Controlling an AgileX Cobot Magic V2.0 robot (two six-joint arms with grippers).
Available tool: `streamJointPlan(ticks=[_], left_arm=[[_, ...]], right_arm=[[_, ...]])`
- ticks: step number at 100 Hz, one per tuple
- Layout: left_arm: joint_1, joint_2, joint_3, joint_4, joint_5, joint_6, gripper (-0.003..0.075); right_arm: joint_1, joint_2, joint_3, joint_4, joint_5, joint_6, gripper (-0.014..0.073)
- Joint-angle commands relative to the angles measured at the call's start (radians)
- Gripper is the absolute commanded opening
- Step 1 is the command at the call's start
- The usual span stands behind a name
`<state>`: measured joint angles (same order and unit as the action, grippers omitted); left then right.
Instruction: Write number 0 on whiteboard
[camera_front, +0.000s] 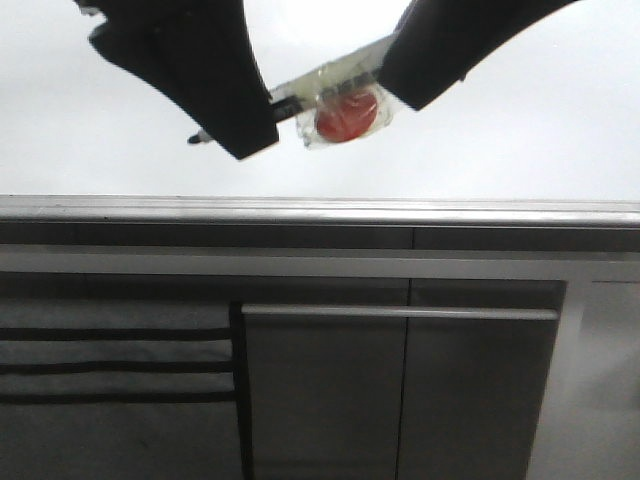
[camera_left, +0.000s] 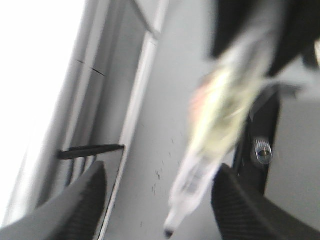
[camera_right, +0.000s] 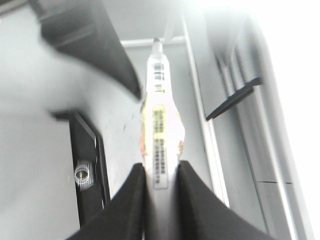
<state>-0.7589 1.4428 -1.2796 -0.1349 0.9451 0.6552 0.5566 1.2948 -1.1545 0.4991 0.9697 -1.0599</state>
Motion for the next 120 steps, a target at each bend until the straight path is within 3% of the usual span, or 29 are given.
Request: streamJointPlan(ticks=[1, 18, 39, 57, 76, 90, 120], left_arm=[[0.057, -0.091, -0.001, -0.082, -0.103, -0.023, 0.0463], [0.160, -0.244, 0.129, -0.165, -0.259, -0.025, 0.0463], [0.306, -0.435, 0.313, -0.329, -0.391, -0.035, 0.0463], [0.415, -0.574, 0.504, -0.446, -0.581, -0.150, 0.0463], [0.434, -0.652, 0.637, -0.467, -0.718, -0.150, 0.0463], [0.434, -0.650, 0.639, -0.466, -0.720, -0.148, 0.0463], [0.434, -0.645, 0.639, -0.451, -0.722, -0.148, 0.0463]], right_arm=[[-0.052, -0.063, -0.033, 0.057, -0.003, -0.003, 0.0038], [-0.234, -0.139, 0.022, 0.149, 0.002, -0.003, 0.0038], [-0.540, -0.196, 0.173, 0.479, -0.042, 0.070, 0.0038], [-0.669, -0.196, 0.295, 0.676, -0.055, 0.070, 0.0038], [-0.671, -0.166, 0.268, 0.613, -0.062, 0.099, 0.0038], [-0.669, -0.111, 0.142, 0.395, 0.008, 0.245, 0.0038], [-0.467, -0.039, -0.003, 0.085, -0.014, 0.443, 0.0038]])
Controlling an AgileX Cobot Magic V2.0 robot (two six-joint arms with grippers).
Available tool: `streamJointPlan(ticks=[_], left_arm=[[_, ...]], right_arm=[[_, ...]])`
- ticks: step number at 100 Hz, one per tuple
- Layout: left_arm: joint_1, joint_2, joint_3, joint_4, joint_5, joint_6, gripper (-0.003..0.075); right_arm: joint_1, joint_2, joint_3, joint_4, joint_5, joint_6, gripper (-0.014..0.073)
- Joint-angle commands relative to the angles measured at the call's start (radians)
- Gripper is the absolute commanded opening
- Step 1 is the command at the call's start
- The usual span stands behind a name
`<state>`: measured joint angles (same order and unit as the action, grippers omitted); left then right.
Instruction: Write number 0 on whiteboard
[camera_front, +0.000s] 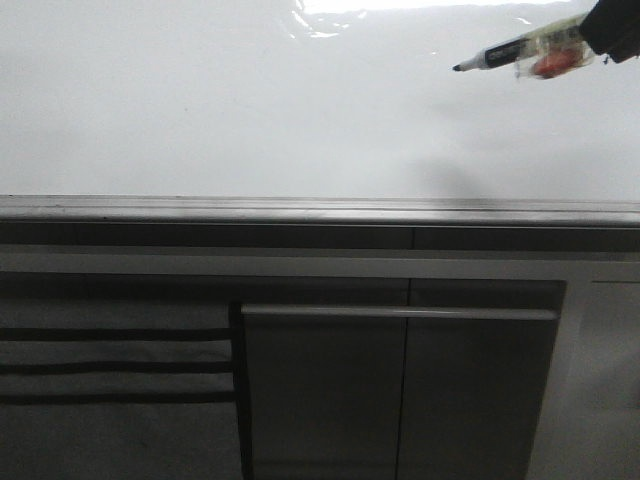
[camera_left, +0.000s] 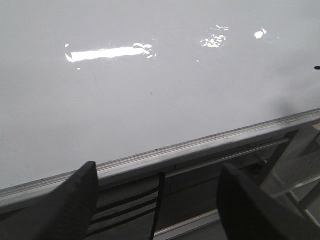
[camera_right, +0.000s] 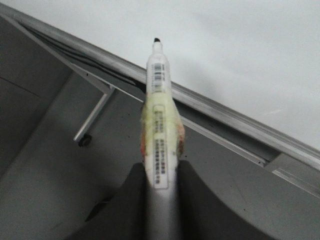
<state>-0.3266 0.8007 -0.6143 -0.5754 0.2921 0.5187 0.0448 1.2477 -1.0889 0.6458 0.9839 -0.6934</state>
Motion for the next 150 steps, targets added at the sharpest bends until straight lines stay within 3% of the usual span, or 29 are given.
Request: streamJointPlan(ticks=[1, 9, 70, 90, 119, 137, 150], left_arm=[[0.002, -0.002, -0.026, -0.008, -0.069, -0.011, 0.0463], [0.002, -0.002, -0.026, -0.006, -0.071, -0.011, 0.0463], [0.002, -0.002, -0.026, 0.000, -0.071, -0.011, 0.0463], [0.002, -0.002, -0.026, 0.000, -0.071, -0.011, 0.0463], [0.002, -0.002, -0.026, 0.000, -0.071, -0.011, 0.0463], [0.002, -0.002, -0.026, 0.000, -0.064, -0.011, 0.0463], [0.002, -0.002, -0.028, 0.024, -0.014, 0.031, 0.0463]], right_arm=[[0.051, 0.011, -0.078, -0.079, -0.028, 0.083, 0.0038], [0.060, 0.044, -0.118, -0.128, -0.015, 0.128, 0.0038], [0.099, 0.238, -0.267, -0.080, -0.023, 0.128, 0.0038], [0.107, 0.328, -0.288, -0.117, 0.104, 0.130, 0.0038], [0.080, 0.292, -0.388, -0.146, 0.120, 0.170, 0.0038], [0.120, 0.292, -0.441, -0.139, 0.132, 0.170, 0.0038], [0.163, 0.228, -0.418, -0.082, 0.199, 0.042, 0.0038]])
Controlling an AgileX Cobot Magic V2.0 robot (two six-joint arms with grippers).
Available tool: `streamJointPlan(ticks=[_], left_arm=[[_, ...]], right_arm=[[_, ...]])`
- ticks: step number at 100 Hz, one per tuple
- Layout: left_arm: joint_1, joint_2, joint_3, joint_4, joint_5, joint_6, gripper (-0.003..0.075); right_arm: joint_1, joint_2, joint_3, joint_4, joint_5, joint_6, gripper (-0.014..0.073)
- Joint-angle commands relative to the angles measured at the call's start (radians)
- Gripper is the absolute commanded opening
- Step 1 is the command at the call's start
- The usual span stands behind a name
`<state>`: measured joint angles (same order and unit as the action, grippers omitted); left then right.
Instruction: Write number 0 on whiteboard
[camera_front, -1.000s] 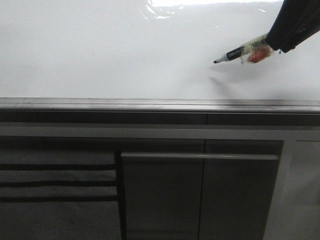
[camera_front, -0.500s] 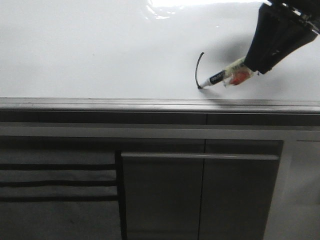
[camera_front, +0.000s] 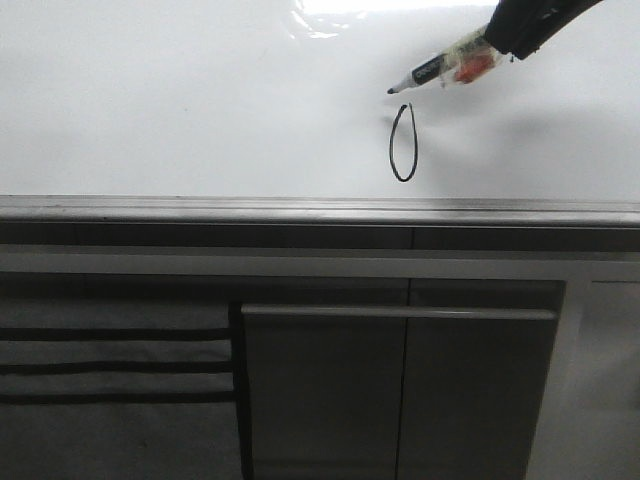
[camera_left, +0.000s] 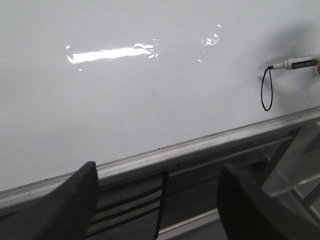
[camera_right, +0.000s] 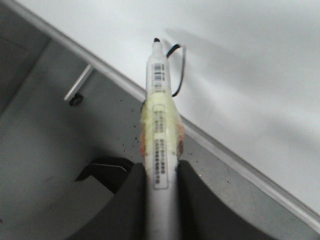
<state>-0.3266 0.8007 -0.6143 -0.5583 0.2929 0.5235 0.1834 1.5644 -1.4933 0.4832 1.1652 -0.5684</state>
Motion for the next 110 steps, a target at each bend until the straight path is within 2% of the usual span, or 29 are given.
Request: streamJointPlan(ticks=[1, 19, 39, 54, 64, 74, 86, 110], left_arm=[[0.002, -0.002, -0.030, 0.007, -0.011, 0.036, 0.0463], [-0.040, 0.024, -0.135, 0.007, 0.196, 0.211, 0.0463], [-0.177, 0.127, -0.270, 0.005, 0.428, 0.374, 0.0463], [-0.304, 0.225, -0.334, 0.005, 0.431, 0.390, 0.0463], [-0.386, 0.301, -0.389, 0.007, 0.445, 0.416, 0.0463], [-0.448, 0.380, -0.442, 0.029, 0.461, 0.423, 0.0463], [-0.460, 0.458, -0.493, 0.033, 0.464, 0.423, 0.0463], [-0.460, 0.499, -0.525, 0.094, 0.463, 0.423, 0.0461]], right_arm=[[0.027, -0.095, -0.011, 0.086, 0.018, -0.089, 0.0038], [0.095, -0.258, 0.142, 0.161, -0.038, -0.371, 0.0038], [0.154, -0.365, 0.299, 0.161, -0.079, -0.456, 0.0038], [0.210, -0.376, 0.354, 0.163, -0.096, -0.618, 0.0038], [0.246, -0.368, 0.353, 0.163, -0.164, -0.643, 0.0038], [0.282, -0.368, 0.352, 0.163, -0.215, -0.721, 0.0038], [0.307, -0.368, 0.352, 0.163, -0.228, -0.796, 0.0038], [0.307, -0.368, 0.352, 0.161, -0.235, -0.798, 0.0038]])
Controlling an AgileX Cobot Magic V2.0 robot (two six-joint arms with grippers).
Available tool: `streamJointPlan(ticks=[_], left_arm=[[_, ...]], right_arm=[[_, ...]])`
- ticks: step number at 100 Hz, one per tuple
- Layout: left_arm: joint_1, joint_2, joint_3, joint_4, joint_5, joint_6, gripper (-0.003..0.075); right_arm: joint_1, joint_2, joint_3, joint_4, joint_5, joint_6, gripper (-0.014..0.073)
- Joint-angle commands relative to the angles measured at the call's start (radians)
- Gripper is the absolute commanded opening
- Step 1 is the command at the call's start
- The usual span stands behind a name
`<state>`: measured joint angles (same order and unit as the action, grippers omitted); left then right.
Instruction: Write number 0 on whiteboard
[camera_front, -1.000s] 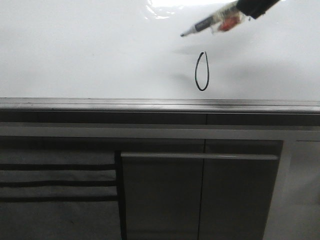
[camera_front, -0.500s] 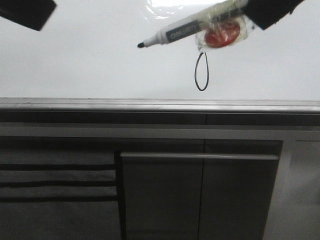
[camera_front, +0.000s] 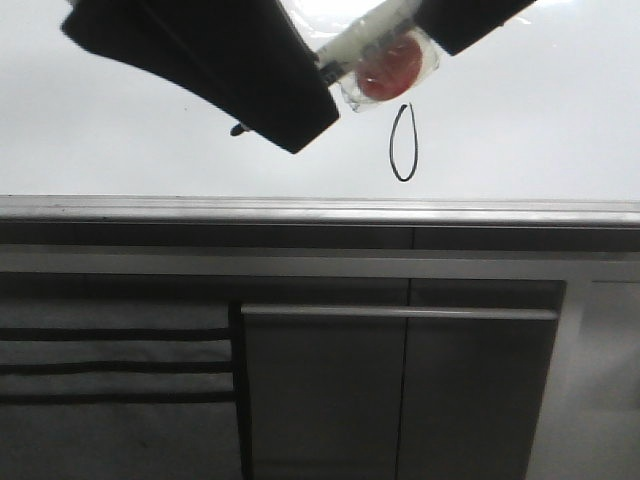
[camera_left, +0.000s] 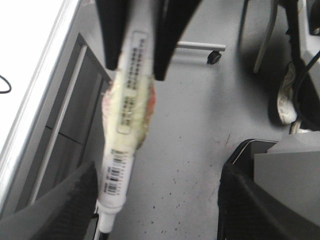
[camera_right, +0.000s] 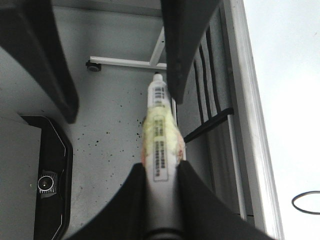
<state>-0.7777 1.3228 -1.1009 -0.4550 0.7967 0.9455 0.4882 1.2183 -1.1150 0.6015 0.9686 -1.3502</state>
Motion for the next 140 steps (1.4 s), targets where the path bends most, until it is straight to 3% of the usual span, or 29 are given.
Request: streamJointPlan(ticks=[1, 25, 54, 73, 87, 109, 125, 140], left_arm=[[-0.009, -0.023, -0.039, -0.009, -0.044, 0.001, 0.0461], [-0.009, -0.023, -0.039, 0.032, -0.086, 0.001, 0.0445], [-0.009, -0.023, -0.039, 0.045, -0.114, 0.001, 0.0148], [-0.009, -0.023, -0.039, 0.045, -0.111, 0.001, 0.0043], [-0.009, -0.023, -0.039, 0.045, -0.106, 0.001, 0.0025], [-0.009, -0.023, -0.039, 0.045, -0.106, 0.001, 0.0006], [0.015, -0.023, -0.039, 0.045, -0.115, -0.042, 0.0006], [0.098, -0.023, -0.017, 0.045, -0.177, -0.122, 0.0006]], right_arm=[[0.002, -0.022, -0.026, 0.043, -0.038, -0.016, 0.0038], [0.002, -0.022, -0.026, 0.049, -0.024, -0.016, 0.0038], [0.002, -0.022, -0.026, 0.059, -0.030, -0.016, 0.0038], [0.002, -0.022, -0.026, 0.088, -0.026, -0.016, 0.0038], [0.002, -0.022, -0.026, 0.100, -0.030, -0.009, 0.0063], [0.000, -0.026, -0.029, 0.102, -0.030, 0.019, 0.0285], [-0.046, -0.075, -0.050, 0.100, -0.031, 0.038, 0.0295], [-0.171, -0.174, -0.053, 0.093, -0.027, 0.115, 0.0294]])
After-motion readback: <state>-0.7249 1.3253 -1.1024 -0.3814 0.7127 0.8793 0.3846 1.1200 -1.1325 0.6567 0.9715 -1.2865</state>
